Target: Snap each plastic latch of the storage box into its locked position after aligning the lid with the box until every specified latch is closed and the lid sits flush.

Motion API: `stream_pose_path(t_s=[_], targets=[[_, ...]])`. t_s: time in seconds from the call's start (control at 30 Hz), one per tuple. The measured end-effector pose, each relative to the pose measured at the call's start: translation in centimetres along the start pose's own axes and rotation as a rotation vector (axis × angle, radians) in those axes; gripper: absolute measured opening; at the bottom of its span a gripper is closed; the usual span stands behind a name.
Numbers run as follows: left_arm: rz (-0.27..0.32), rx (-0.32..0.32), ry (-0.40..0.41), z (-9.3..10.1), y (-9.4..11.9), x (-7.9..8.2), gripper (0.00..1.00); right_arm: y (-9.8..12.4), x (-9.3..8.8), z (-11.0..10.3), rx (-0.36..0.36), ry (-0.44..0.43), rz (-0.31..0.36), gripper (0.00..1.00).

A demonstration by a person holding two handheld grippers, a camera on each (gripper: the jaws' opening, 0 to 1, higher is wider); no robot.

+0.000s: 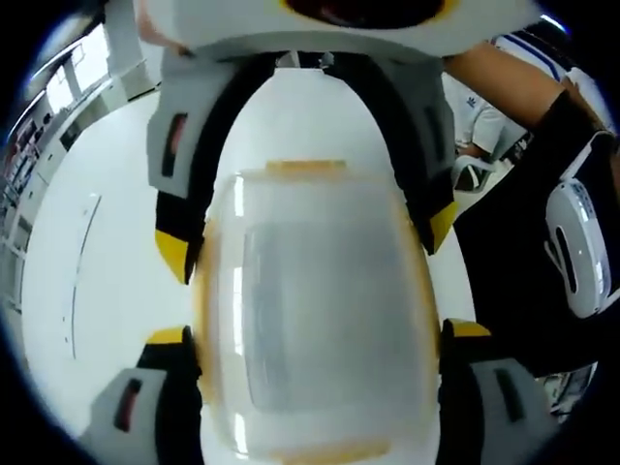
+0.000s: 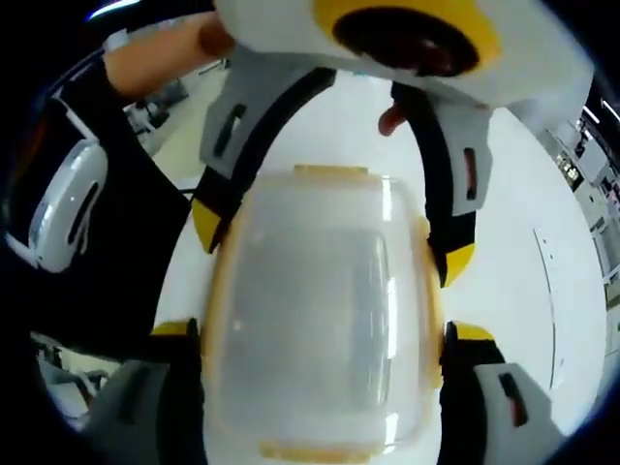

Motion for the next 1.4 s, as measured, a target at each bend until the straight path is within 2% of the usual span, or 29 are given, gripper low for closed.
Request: stream_pose_path(t_s=[0.3, 0.4, 0.53, 0.57, 0.67, 0.9, 1.17, 1.4], targets=[[-0.023, 0.026, 0.009, 0.0, 0.1, -0.1, 1.0, -0.1, 0.1, 0.0, -0.032, -0.011, 0.006, 1.0], [0.009, 0.048, -0.005, 0.4, 0.0, -0.2, 1.0, -0.2, 0.1, -0.3, -0.053, -0.007, 0.012, 1.0], [0.015, 0.053, -0.01, 0.4, -0.2, -0.1, 1.0, -0.3, 0.2, -0.5, -0.061, -0.001, 0.004, 1.0], [-0.009, 0.086, -0.02, 0.9, -0.8, 0.1, 1.0, -0.3, 0.1, -0.8, -0.074, 0.008, 0.019, 1.0], [-0.016, 0.105, -0.031, 0.9, -0.6, 0.5, 1.0, 0.0, -0.1, -1.0, -0.087, 0.017, 0.031, 1.0], [-0.011, 0.098, -0.02, 0.7, -0.6, 0.0, 1.0, 0.3, -0.2, -0.3, -0.094, 0.002, 0.062, 1.0], [-0.027, 0.091, -0.013, 0.7, -0.7, 0.2, 1.0, 0.3, -0.1, -0.4, -0.087, -0.004, 0.05, 1.0], [-0.012, 0.079, -0.011, 0.8, -0.5, -0.2, 1.0, 0.2, -0.1, -0.4, -0.079, -0.008, 0.068, 1.0]])
Point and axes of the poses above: the point that each gripper's makers call its tool centre point, and the gripper's own axes: y roughly backward along the fingers, z roughly to its right, x roughly out of its top, the point moved 10 cm from there along y, roughly backward along the fingers, and after that the axes turned 4 degrees about -x, right-handed, at the moved point
